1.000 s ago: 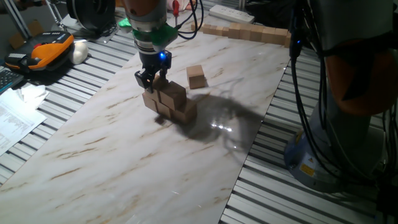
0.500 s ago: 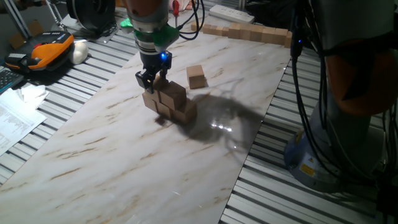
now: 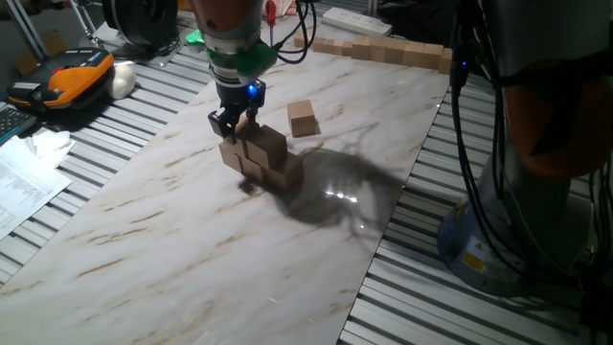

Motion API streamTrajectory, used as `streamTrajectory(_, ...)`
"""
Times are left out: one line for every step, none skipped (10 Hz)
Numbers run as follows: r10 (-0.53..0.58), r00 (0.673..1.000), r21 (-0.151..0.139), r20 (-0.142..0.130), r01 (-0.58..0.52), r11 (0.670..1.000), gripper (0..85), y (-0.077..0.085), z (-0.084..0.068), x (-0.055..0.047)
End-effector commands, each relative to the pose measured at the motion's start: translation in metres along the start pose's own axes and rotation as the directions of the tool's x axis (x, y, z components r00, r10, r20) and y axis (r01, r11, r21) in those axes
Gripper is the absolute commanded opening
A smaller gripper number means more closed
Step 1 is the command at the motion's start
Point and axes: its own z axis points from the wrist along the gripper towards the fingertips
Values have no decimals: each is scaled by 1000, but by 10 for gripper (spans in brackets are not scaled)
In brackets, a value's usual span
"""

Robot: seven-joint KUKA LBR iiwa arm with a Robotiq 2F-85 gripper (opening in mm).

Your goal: Stack the blocks into a pyramid shape

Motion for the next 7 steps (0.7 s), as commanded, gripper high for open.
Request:
streamTrajectory(4, 1000, 0, 1, -4, 1000, 510, 0, 0, 0)
streamTrajectory(9, 1000, 1, 2, -9, 1000, 510, 0, 0, 0)
streamTrajectory(13, 1000, 1, 1, -13, 1000, 510, 0, 0, 0)
streamTrajectory(16, 1000, 2, -8, -16, 1000, 510, 1, 0, 0)
streamTrajectory(33, 999, 6, -9, -33, 999, 510, 3, 1, 1)
streamTrajectory(47, 999, 3, -9, -47, 999, 510, 4, -1, 0)
streamTrajectory(62, 998, 0, -11, -62, 998, 510, 6, -2, -1)
